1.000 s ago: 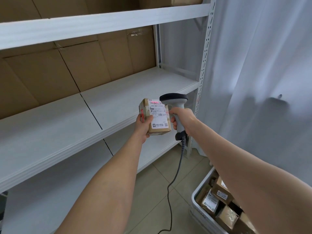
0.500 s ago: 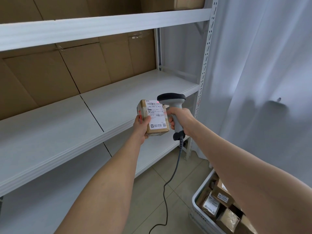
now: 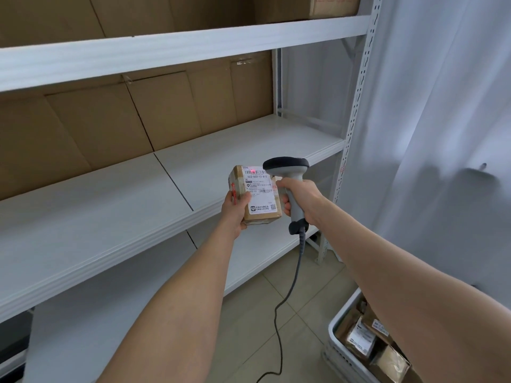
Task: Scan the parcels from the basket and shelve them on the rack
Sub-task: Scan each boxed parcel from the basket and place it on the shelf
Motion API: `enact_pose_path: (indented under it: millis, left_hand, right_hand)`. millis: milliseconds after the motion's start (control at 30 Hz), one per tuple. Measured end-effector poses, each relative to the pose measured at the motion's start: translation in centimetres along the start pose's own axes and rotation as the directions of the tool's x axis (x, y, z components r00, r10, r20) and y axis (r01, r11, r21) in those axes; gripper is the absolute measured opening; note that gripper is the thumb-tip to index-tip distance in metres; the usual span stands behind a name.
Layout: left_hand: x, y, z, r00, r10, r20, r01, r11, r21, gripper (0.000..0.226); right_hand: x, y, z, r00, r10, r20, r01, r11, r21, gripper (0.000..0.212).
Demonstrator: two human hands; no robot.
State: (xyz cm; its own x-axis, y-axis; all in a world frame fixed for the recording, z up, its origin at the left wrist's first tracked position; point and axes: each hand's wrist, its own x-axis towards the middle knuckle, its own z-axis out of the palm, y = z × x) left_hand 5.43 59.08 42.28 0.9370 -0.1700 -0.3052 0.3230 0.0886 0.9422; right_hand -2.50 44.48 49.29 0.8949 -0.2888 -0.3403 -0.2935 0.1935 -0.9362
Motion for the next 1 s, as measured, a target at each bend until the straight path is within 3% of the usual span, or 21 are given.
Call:
enact_pose_path:
  millis: [367, 500, 733, 900, 1000]
  left_hand:
    - [-7.9, 0.0, -5.0, 0.989, 0.029, -0.147, -0.039, 0.997, -0.061, 0.024]
    - [-11.0, 0.7, -8.1, 0.974, 0.030, -0.225, -0.050, 0.995, -0.086, 0.036]
    - [-15.1, 4.3, -16.8, 0.889, 0.082, -0.450, -0.117, 0.992, -0.050, 0.041]
    - [-16.9, 6.9, -25.7, 0.822, 0.032, -0.568, -0.047, 0.999, -0.011, 0.044]
    - [-17.0, 8.1, -31.9, 0.776, -0.010, -0.631, -0.009, 1.000, -0.026, 0.048]
  right_hand:
    - [-5.0, 1.6, 4.0, 0.989, -0.012, 0.148, 0.015, 1.000, -0.022, 0.016]
    - [-6.8, 2.2, 7.1, 0.982, -0.046, 0.185, 0.046, 0.999, 0.005, 0.013]
    - [-8.0, 2.9, 15.8, 0.965, -0.119, 0.232, 0.141, 0.987, -0.080, 0.016]
    - [-8.4, 3.6, 25.0, 0.939, -0.098, 0.330, 0.151, 0.979, -0.138, 0.040]
    - [-8.7, 4.4, 31.9, 0.913, -0.093, 0.396, 0.142, 0.985, -0.096, 0.032]
